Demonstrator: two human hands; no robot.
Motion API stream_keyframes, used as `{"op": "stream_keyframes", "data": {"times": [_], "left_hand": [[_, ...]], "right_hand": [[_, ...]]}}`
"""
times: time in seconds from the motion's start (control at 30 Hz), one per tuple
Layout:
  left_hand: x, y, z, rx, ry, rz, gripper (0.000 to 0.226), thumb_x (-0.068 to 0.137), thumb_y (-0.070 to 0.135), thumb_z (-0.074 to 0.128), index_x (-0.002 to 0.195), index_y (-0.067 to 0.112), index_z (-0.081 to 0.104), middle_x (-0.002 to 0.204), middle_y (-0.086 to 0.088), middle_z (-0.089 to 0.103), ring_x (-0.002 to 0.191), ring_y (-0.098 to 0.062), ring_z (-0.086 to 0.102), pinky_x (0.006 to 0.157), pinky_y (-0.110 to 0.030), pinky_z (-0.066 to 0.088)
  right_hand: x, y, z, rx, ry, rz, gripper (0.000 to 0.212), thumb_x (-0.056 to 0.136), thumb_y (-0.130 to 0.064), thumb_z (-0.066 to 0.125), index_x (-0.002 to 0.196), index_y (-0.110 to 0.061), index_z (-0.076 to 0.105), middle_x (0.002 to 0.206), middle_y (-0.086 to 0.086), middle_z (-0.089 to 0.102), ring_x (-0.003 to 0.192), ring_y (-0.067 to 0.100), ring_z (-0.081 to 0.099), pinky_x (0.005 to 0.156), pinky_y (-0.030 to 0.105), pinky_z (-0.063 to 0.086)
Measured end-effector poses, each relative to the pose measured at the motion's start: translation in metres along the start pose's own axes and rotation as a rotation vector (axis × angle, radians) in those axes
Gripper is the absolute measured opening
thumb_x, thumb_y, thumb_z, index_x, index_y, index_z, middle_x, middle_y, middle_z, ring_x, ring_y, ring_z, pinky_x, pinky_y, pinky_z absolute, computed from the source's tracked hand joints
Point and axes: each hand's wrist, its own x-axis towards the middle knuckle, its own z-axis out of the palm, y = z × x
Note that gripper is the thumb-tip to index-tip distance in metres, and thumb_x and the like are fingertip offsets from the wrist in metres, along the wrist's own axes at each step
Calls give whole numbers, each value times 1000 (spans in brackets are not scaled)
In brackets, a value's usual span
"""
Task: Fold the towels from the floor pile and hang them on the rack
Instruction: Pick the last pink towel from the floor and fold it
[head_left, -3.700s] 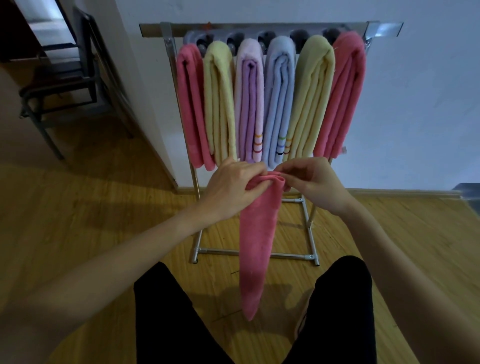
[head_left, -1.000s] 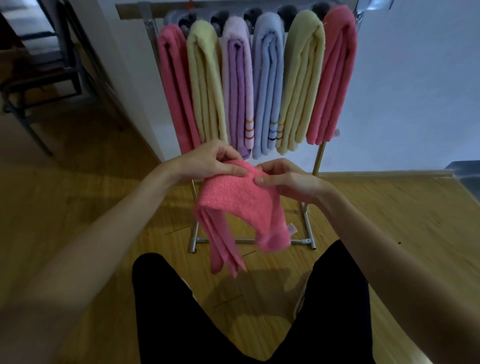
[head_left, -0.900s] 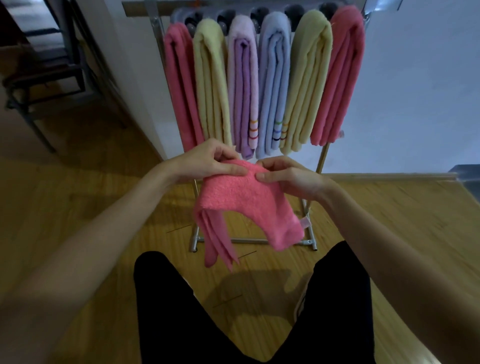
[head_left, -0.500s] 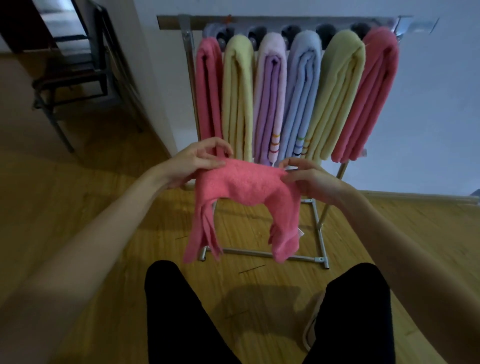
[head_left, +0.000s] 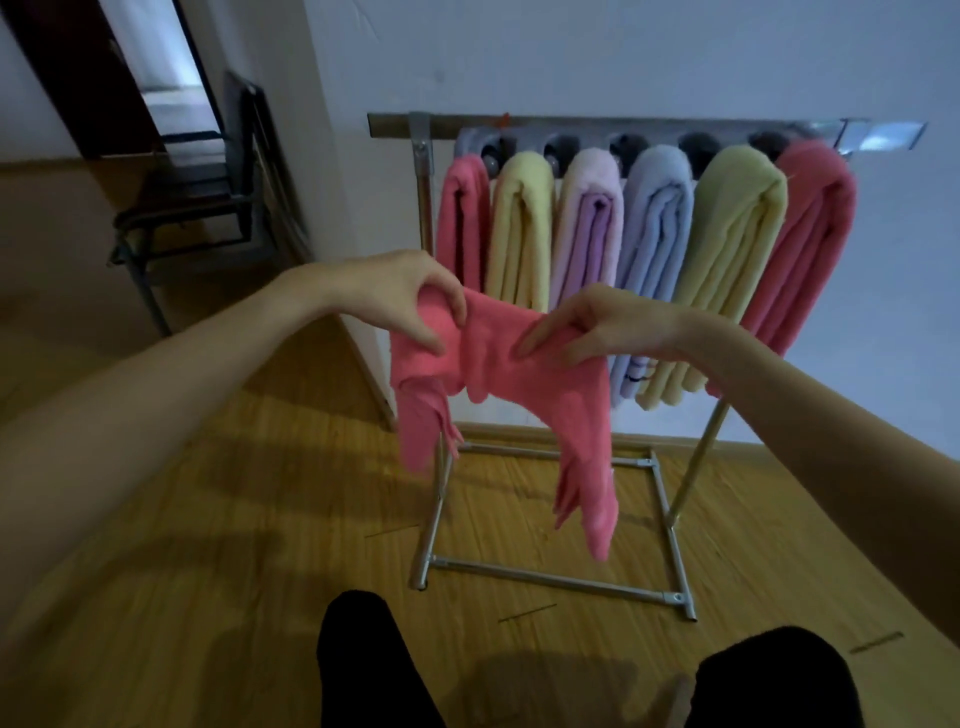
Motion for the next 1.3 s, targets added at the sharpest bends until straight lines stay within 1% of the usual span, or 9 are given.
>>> {"op": "stream_keyframes", "data": {"times": [0.17,0.33,0.53,0.73,0.87,0.93,1.03,1.17,1.3], "left_hand": [[9,-25,-36,130,312,41,36,77,17,76,111,22,65,111,1,59,86,-9,53,70,-19,43],[30,-52,-70,292,633,132,39,71,3,72,109,8,66,105,-14,63,97,-29,58,83,-33,42],[62,-84,-100,452,714,133,48,71,0,65,118,8,59,107,-15,57,98,-32,55,80,-37,42],[93,-101,-94,578,878,155,33,83,2,57,116,1,55,103,-19,54,92,-36,53,73,-44,43],[116,-113,-77,652,950,141,30,89,1,56,118,-1,51,102,-20,54,90,-37,53,65,-47,49],[124,-119,-64,655,949,142,35,89,-1,55,123,-2,49,105,-19,55,92,-36,54,64,-47,51],[130,-127,-46,618,940,147,39,90,-1,54,128,0,48,110,-18,55,96,-35,55,67,-46,53],[134,-128,-30,615,953,201,41,84,-7,55,124,-2,52,109,-20,57,95,-37,57,68,-46,55],[132,-132,-13,596,959,246,36,87,-1,47,123,-4,55,113,-24,59,97,-40,60,72,-46,56]], "right_hand": [[30,-26,-19,-104,288,-51,36,79,-6,72,113,-17,70,110,-1,70,101,14,64,90,25,53],[73,-58,-43,-263,621,-58,41,71,-8,77,111,-14,70,85,-14,59,65,-13,53,65,-1,39],[125,-78,-64,-542,816,75,44,76,-10,68,118,0,61,123,15,57,114,29,55,91,29,43],[164,-73,-34,-955,999,206,40,89,-2,49,128,0,38,135,19,34,116,34,47,69,35,38],[195,-46,-11,-960,1079,241,44,90,2,24,129,4,43,144,29,31,123,37,44,85,41,47],[201,-35,-4,-922,1082,267,55,82,-1,14,120,4,55,136,30,44,110,35,57,78,40,51],[201,-21,4,-960,1030,234,49,78,-2,24,103,0,65,122,27,59,82,27,65,62,34,52],[197,5,9,-932,995,178,35,70,8,59,105,8,62,123,36,54,77,31,67,63,36,55],[195,35,11,-860,931,82,38,86,5,44,121,17,48,133,42,40,94,46,63,73,45,57]]}}
